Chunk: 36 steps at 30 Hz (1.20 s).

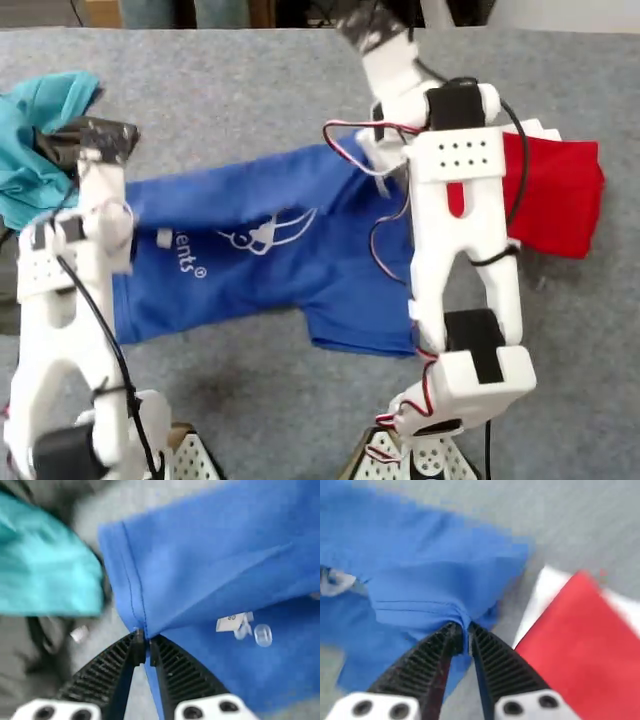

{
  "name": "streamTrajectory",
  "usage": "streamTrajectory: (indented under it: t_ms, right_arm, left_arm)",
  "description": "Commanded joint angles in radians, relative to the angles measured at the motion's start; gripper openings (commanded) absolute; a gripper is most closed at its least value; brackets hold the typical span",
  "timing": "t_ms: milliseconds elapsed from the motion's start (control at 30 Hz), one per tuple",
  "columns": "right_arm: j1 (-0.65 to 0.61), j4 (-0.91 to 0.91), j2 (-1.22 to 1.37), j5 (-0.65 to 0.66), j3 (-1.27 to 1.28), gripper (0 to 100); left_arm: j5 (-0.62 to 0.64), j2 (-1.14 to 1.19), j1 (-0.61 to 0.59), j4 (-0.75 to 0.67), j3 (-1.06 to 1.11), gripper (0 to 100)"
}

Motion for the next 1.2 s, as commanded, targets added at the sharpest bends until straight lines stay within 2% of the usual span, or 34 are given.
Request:
streamTrajectory:
  t_ms: [0, 167, 300, 467, 633, 767, 867, 1000, 1167]
  right_arm:
    - [-0.015, 0.114, -0.091, 0.046, 0.053, 1.5]
    - [0.034, 0.133, -0.288, 0.144, 0.292, 1.5]
    - [0.054, 0.137, -0.495, 0.227, 0.529, 1.5]
    - [0.048, 0.115, -0.71, 0.265, 0.808, 1.5]
    - [0.049, 0.072, -0.817, 0.267, 1.035, 1.5]
    - [0.054, 0.057, -0.866, 0.298, 1.139, 1.5]
    - [0.054, 0.051, -0.911, 0.292, 1.102, 1.4]
    - [0.055, 0.043, -0.978, 0.204, 0.901, 1.4]
    - [0.055, 0.023, -1.02, 0.074, 0.524, 1.4]
  left_arm:
    - [-0.041, -0.181, 0.025, 0.023, 0.185, 3]
    - [-0.092, -0.485, 0.018, 0.025, 0.463, 3]
    - [-0.147, -0.671, -0.058, 0.025, 0.608, 3]
    - [-0.247, -0.736, -0.096, 0.052, 0.693, 3]
    - [-0.259, -0.736, -0.099, 0.051, 0.702, 3]
    - [-0.259, -0.735, -0.188, 0.018, 0.656, 3]
    - [-0.253, -0.736, -0.228, 0.011, 0.564, 3]
    - [-0.175, -0.74, -0.219, 0.054, 0.3, 3]
    - [-0.098, -0.736, -0.219, 0.172, -0.09, 3]
